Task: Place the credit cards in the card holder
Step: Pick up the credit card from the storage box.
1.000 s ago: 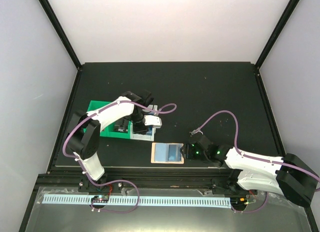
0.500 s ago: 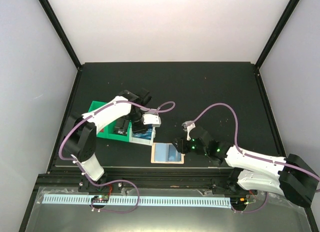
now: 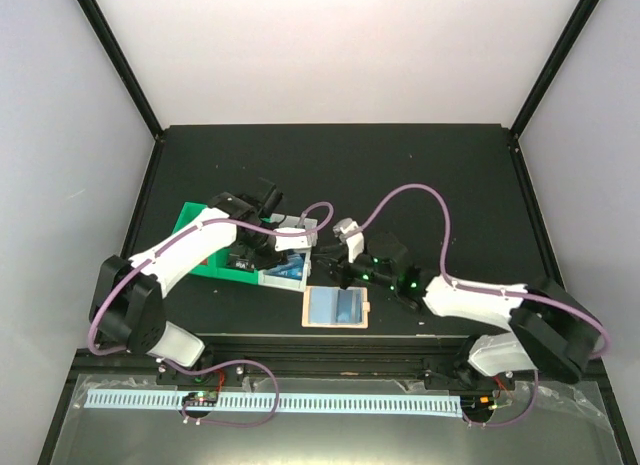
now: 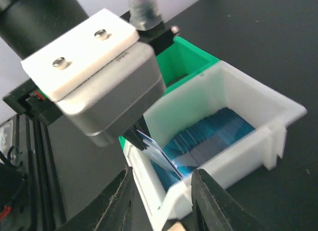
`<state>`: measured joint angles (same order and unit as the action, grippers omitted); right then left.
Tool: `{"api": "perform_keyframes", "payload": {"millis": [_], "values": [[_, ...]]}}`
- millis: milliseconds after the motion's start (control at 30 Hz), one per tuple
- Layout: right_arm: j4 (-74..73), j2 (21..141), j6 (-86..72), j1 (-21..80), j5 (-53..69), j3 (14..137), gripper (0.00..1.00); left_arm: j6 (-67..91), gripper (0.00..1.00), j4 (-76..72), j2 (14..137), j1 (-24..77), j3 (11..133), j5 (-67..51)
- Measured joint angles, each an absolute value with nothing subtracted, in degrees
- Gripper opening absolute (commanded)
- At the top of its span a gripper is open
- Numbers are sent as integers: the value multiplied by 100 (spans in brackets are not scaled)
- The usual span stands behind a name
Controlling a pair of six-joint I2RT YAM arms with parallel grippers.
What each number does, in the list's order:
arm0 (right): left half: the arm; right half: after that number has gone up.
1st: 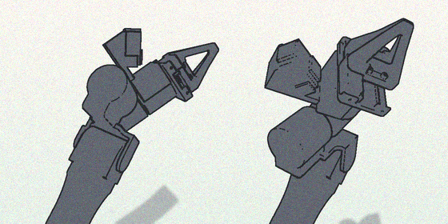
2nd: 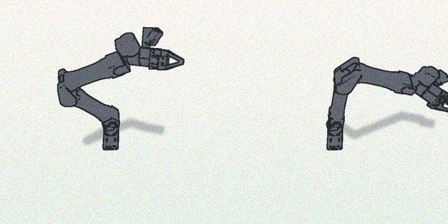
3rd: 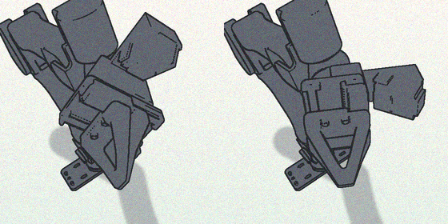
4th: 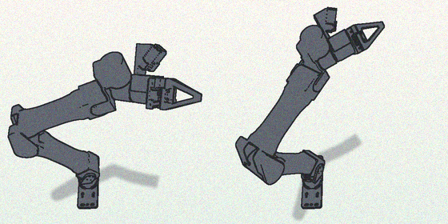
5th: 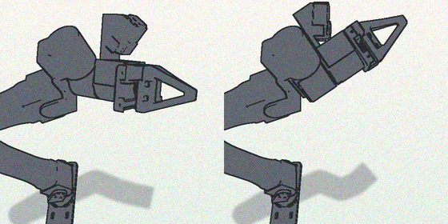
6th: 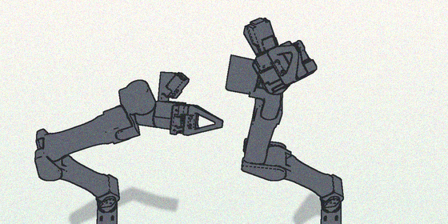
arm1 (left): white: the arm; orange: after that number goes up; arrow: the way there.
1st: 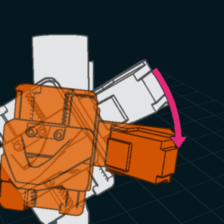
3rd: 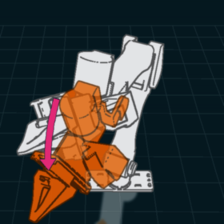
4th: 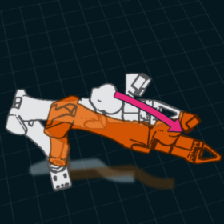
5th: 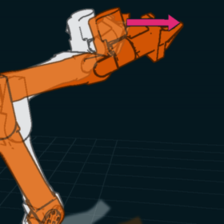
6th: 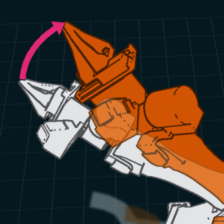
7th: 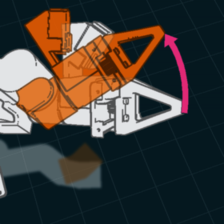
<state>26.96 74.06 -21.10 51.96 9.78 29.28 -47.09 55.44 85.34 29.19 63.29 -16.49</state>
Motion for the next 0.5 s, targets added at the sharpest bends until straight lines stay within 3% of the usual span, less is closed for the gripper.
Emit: {"api": "perform_keyframes", "payload": {"millis": [233,500], "values": [[3002,8447,-1529,5148,1695,3752,32,-4950,2,5334,8250,2818,6298,-1791],[3144,9067,-1358,5009,2314,4058,23,-5085,1,5179,8219,2768,6128,-1905]]}}
